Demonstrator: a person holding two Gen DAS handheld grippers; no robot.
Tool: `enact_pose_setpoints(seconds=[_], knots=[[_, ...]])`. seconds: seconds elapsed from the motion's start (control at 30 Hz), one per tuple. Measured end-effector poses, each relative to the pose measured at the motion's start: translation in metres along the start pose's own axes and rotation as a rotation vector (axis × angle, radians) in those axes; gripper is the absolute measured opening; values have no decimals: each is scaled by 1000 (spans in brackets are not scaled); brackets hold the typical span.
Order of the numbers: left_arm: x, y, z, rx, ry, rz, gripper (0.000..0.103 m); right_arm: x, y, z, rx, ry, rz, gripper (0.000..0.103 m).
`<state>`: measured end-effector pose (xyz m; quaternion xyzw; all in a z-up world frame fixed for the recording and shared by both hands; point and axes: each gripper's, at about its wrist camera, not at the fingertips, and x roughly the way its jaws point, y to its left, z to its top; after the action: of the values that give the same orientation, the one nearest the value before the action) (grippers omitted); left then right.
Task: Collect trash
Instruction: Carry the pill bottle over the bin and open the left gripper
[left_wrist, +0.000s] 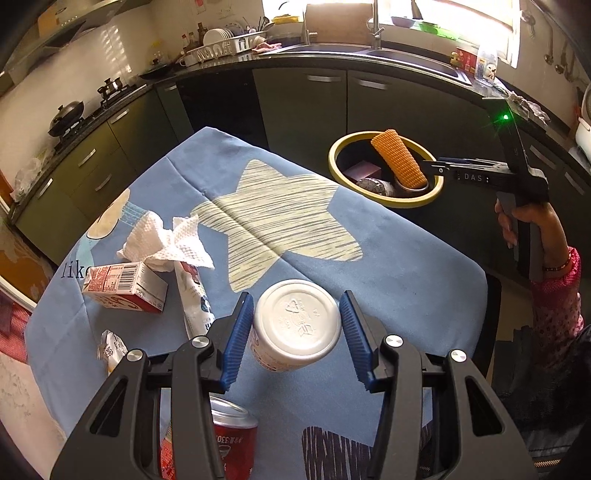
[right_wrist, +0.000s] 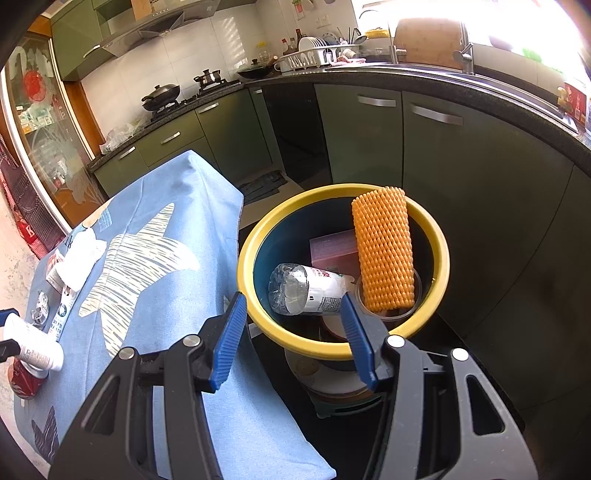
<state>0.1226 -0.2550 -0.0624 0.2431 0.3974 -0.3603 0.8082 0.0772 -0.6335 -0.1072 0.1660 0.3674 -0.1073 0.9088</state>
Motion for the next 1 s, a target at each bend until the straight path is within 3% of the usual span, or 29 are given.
enact_pose_setpoints(seconds=[0.17, 0.63, 1.0], knots=[[-1, 3, 9, -4, -10, -5, 49, 1, 0, 0, 0, 0, 0, 51], [-5, -14, 61, 42, -40, -110, 49, 3, -7, 2, 15, -1, 9, 51], [23, -61, 153, 157, -37, -238, 49, -6, -36, 7, 69, -33, -2, 51]])
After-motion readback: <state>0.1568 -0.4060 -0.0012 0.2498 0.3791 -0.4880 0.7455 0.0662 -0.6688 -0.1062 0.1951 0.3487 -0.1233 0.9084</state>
